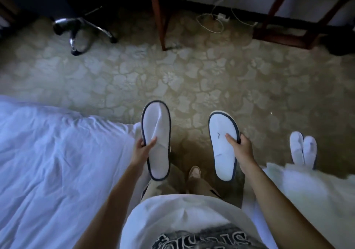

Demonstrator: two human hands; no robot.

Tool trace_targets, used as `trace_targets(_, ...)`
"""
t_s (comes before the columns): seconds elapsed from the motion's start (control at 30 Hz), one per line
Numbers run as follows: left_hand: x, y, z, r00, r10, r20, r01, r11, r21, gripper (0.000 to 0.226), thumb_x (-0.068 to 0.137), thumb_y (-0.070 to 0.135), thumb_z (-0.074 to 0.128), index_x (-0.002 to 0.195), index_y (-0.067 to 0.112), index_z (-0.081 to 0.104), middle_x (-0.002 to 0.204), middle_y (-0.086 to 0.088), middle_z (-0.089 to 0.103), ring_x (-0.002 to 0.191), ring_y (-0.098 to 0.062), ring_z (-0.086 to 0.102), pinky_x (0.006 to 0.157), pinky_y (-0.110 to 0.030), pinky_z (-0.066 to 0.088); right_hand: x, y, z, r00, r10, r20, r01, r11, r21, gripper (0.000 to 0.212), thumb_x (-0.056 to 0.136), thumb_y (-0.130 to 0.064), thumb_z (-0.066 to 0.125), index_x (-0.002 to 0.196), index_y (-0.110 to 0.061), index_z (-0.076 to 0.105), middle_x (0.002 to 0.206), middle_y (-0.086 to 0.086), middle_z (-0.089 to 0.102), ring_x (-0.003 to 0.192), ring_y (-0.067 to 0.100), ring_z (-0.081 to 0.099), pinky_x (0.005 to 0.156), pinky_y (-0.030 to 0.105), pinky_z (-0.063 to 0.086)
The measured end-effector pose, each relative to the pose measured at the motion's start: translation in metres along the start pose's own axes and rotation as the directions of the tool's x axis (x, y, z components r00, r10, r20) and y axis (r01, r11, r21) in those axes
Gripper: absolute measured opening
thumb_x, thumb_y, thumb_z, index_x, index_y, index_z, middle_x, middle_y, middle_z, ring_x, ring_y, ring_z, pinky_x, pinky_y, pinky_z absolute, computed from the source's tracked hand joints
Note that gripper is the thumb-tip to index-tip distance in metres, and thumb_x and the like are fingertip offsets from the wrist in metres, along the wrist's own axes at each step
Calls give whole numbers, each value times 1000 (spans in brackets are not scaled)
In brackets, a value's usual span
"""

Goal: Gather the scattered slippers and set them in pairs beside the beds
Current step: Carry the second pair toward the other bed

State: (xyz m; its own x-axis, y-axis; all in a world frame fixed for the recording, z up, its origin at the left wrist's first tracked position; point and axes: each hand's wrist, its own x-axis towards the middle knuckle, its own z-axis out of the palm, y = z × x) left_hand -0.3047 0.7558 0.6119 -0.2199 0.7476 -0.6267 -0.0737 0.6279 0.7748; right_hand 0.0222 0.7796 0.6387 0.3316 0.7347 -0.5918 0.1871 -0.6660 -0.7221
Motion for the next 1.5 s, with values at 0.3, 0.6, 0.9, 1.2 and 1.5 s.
trace_targets(0.3, 133, 97, -39, 990, -46, -136, 5, 957, -291, 28, 85, 31, 73, 111, 21, 70, 107, -7, 76, 96, -25, 74, 80, -43, 61, 124, -140, 125, 996, -8, 87, 12, 998, -55, 32, 86, -34, 66, 112, -17, 59, 108, 3, 66, 94, 19, 63, 72, 32, 54)
trace_targets(0.6, 207, 134, -171, 873, -288, -394, 77, 878, -472, 33, 87, 31, 70, 116, 15, 68, 108, -11, 75, 98, -34, 71, 82, -50, 59, 201, -322, 291, 966, -168, 198, 198, 970, -142, 35, 87, -21, 66, 118, -7, 57, 113, 8, 64, 99, 24, 61, 80, 33, 47)
trace_targets(0.9, 294, 172, -268, 809, -387, -443, 103, 835, -541, 48, 76, 47, 76, 115, 20, 68, 112, -6, 75, 104, -29, 70, 89, -54, 57, 267, -421, 469, 836, -209, 507, 442, 803, -399, 21, 86, -23, 67, 102, -12, 57, 100, 6, 63, 93, 23, 60, 74, 31, 46)
trace_targets(1.2, 420, 242, -390, 801, -365, -475, 200, 910, -362, 25, 85, 32, 72, 105, 16, 68, 100, -9, 74, 96, -31, 69, 77, -48, 58, 317, -467, 609, 896, -73, 438, 316, 798, -513, 28, 86, -22, 67, 106, -6, 58, 105, 14, 65, 97, 31, 62, 76, 36, 49)
trace_targets(1.5, 571, 226, -513, 862, -176, -475, 209, 978, 17, 35, 83, 37, 72, 96, 8, 57, 87, -4, 60, 81, -23, 61, 63, -34, 49, 332, -451, 796, 917, -54, 395, 192, 928, -318, 27, 84, -26, 70, 106, -14, 58, 101, 2, 66, 93, 20, 63, 81, 36, 53)
